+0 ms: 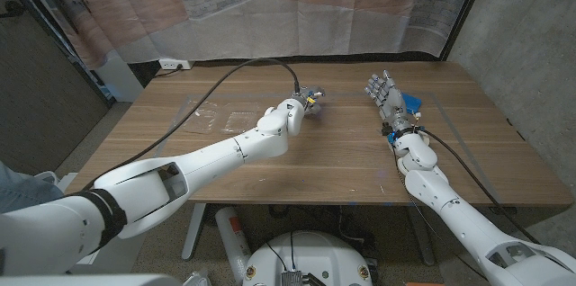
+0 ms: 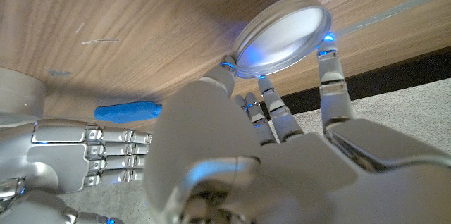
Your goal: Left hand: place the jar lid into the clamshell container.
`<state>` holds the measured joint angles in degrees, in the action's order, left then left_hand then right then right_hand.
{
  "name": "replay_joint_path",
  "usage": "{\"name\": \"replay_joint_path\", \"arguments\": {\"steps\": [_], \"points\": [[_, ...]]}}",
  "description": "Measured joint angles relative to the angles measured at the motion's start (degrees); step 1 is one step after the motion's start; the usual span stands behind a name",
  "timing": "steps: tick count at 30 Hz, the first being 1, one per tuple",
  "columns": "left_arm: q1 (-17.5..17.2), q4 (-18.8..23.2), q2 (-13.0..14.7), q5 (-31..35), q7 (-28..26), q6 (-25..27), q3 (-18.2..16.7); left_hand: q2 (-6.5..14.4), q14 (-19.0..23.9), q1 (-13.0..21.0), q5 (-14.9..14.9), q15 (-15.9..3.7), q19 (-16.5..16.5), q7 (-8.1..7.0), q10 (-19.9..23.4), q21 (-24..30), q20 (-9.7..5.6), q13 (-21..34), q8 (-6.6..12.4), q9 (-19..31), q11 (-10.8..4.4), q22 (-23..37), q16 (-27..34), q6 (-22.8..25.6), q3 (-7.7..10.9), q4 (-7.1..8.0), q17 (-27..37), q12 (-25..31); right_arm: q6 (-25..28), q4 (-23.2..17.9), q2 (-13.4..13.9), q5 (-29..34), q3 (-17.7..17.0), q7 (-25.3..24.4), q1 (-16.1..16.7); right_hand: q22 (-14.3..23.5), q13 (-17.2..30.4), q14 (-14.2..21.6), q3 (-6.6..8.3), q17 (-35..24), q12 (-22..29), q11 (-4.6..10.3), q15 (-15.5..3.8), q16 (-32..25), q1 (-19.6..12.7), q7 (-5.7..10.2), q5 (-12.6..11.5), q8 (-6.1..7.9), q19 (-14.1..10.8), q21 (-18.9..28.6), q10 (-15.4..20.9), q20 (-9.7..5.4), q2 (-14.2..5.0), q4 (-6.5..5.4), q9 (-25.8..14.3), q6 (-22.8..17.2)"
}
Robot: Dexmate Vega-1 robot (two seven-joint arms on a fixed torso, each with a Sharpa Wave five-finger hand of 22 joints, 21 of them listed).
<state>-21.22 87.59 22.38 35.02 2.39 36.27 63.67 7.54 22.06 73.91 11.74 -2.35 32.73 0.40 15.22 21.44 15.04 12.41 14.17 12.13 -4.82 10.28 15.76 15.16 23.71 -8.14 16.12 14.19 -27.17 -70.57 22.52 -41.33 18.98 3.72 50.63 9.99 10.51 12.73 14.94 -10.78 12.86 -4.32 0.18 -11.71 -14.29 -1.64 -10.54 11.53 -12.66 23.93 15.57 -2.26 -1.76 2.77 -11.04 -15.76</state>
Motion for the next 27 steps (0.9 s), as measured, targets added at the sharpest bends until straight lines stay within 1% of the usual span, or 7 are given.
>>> {"name": "replay_joint_path", "arguments": {"steps": [5,10,13,14,21,24,27], "points": [[-0.27,0.90,0.41,0.31,0.17,0.53,-0.27,-0.01,0.00,-0.01,-0.11,0.00,0.00,0.00,0.00,-0.05,0.00,0.00,0.00,0.00,0.00,0.00,0.00,0.00,0.00,0.00,0.00,0.00,0.00,-0.18,0.08,0.00,-0.02,-0.01,0.09,0.00,0.00,0.09,-0.24,0.00,0.00,0.32,-0.09,0.00,0.00,0.00,0.00,0.00,0.00,-0.22,0.31,0.00,0.00,0.24,0.00,0.00],[-0.60,1.97,0.87,0.58,0.40,0.94,-0.64,-0.01,0.31,-0.01,-0.15,-0.31,0.01,0.00,0.21,-0.17,0.01,0.00,0.00,0.00,-0.22,0.00,0.00,0.00,0.01,-0.01,0.00,0.00,0.00,-0.56,0.24,-0.01,-0.03,-0.02,0.22,0.00,0.00,0.09,-0.24,0.00,0.00,0.32,-0.09,0.00,0.00,0.00,0.00,0.00,0.00,-0.22,0.31,0.00,0.00,0.25,0.00,0.00],[-0.60,1.97,0.87,0.69,0.50,1.06,-0.64,-0.15,0.31,-0.16,-0.16,-0.31,0.01,0.00,0.21,-0.20,0.01,-0.01,0.00,0.00,-0.22,0.00,0.00,0.00,0.01,-0.01,0.00,0.00,0.00,-0.71,0.31,-0.01,-0.03,-0.02,0.28,0.00,0.00,0.08,-0.24,0.00,0.00,0.32,-0.09,0.00,0.00,0.00,0.00,0.00,0.00,-0.44,0.31,0.00,0.00,0.24,0.00,0.00],[-0.89,2.99,1.26,0.83,0.61,1.18,-0.93,-0.15,0.31,-0.16,-0.16,-0.31,0.01,0.00,0.21,-0.20,0.01,-0.01,0.00,-0.01,-0.22,0.00,0.00,0.00,0.01,-0.01,0.00,0.00,0.00,-0.93,0.39,-0.01,-0.06,-0.12,0.36,0.00,0.00,0.08,-0.24,0.00,0.00,0.32,-0.09,0.00,0.00,0.00,0.00,0.00,0.01,-0.44,0.31,0.00,0.00,0.24,0.00,0.00],[-1.15,4.27,1.60,1.33,0.95,1.51,-1.19,-0.16,0.59,-0.17,-0.21,-0.03,0.02,0.00,0.21,-0.22,0.02,-0.01,0.00,0.00,-0.22,0.00,-0.01,0.00,0.33,-0.01,0.27,-0.01,0.03,-1.66,0.74,-0.01,-0.24,-0.33,0.79,0.00,0.00,0.08,-0.24,0.00,0.00,0.32,-0.09,0.00,0.00,0.00,0.00,0.00,0.00,-0.44,0.31,-0.01,0.00,0.24,0.00,0.00],[-1.15,4.27,1.60,1.57,1.02,1.70,-1.19,-0.17,0.59,-0.18,-0.18,-0.03,0.02,-0.31,0.21,-0.28,0.02,-0.01,0.00,-0.01,-0.21,0.00,-0.01,0.31,0.34,-0.01,0.27,-0.01,0.03,-1.90,0.89,-0.01,-0.35,-0.33,0.97,0.00,0.00,0.08,-0.24,0.00,0.00,0.32,-0.09,0.00,0.00,0.00,0.00,0.00,-0.20,-0.44,0.30,-0.20,0.00,0.24,0.00,0.00],[-1.48,5.34,1.89,1.84,1.03,1.80,-1.39,-0.31,0.59,-0.32,-0.03,-0.03,0.01,-0.31,0.21,-0.33,0.01,-0.01,0.00,-0.01,-0.21,-0.01,-0.01,0.31,0.34,-0.01,0.27,-0.01,0.06,-2.23,1.09,-0.01,-0.45,-0.49,1.17,0.00,0.00,0.08,-0.24,0.00,0.00,0.32,-0.09,0.00,0.00,0.00,0.00,0.00,-0.20,-0.44,0.31,-0.20,0.00,0.24,0.00,0.00]]}}
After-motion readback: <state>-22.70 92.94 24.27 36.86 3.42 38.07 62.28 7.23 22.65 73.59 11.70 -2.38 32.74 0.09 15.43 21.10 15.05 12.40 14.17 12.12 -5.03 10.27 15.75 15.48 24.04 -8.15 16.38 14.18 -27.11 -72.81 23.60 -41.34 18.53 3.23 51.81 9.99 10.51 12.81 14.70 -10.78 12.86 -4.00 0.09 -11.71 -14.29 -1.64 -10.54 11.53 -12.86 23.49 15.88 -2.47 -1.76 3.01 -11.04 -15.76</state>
